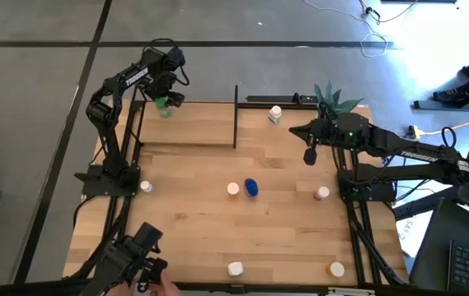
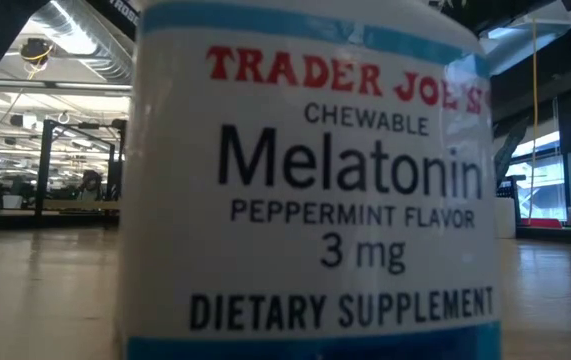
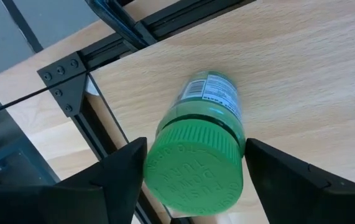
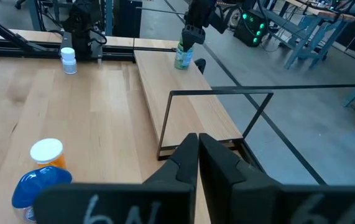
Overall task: Pick and place medicine bottles onto shelf by color
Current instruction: Put the green pill bottle on the shelf, then put the blue pill bottle on the shelf
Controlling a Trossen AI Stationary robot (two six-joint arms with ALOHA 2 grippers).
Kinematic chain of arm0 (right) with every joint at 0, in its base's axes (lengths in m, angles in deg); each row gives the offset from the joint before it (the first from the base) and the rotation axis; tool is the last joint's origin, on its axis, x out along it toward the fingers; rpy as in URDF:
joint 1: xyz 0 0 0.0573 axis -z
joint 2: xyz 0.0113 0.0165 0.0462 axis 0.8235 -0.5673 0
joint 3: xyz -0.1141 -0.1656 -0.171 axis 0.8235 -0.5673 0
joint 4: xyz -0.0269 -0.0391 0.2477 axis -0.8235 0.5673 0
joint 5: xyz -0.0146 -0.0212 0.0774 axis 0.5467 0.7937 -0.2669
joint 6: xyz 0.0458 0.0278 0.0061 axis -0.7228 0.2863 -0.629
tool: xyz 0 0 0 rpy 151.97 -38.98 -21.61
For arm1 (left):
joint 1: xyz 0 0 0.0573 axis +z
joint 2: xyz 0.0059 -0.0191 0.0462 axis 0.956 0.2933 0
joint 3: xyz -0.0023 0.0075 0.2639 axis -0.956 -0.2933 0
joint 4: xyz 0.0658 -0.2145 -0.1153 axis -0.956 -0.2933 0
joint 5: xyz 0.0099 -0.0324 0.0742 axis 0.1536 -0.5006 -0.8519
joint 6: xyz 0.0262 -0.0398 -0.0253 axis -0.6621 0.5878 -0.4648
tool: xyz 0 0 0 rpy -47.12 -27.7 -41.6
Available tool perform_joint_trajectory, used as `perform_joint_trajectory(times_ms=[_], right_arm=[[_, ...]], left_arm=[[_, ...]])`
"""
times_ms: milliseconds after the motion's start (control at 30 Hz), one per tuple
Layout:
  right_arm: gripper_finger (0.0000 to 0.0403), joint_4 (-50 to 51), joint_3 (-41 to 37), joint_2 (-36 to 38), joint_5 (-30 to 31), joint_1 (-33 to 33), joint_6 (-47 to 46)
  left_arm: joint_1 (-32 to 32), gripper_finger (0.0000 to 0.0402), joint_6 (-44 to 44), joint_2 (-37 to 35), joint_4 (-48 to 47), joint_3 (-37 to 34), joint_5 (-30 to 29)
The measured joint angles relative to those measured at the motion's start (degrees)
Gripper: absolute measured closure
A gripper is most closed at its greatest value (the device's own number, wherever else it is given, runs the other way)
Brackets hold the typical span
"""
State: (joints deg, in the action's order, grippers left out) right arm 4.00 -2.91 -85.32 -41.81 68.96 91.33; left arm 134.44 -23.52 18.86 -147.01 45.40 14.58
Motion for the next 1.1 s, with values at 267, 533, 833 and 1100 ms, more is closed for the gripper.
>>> perform_joint_trajectory(times_ms=[267,533,833,1100], right_arm=[[0.0385,-0.02,0.00,0.00,0.00,0.02,0.00],[0.0385,0.00,0.00,0.00,0.01,0.01,0.00],[0.0385,0.00,0.00,0.00,0.01,0.02,0.02],[0.0385,0.00,0.00,0.01,0.02,0.01,0.00]], left_arm=[[0.00,0.0137,-0.39,-4.53,0.00,0.04,-1.45],[-2.48,0.0136,-0.09,-10.78,0.00,0.04,0.66],[-12.60,0.0136,0.85,-23.33,0.81,0.04,3.77],[-26.54,0.0137,7.28,-31.25,0.39,0.04,8.08]])
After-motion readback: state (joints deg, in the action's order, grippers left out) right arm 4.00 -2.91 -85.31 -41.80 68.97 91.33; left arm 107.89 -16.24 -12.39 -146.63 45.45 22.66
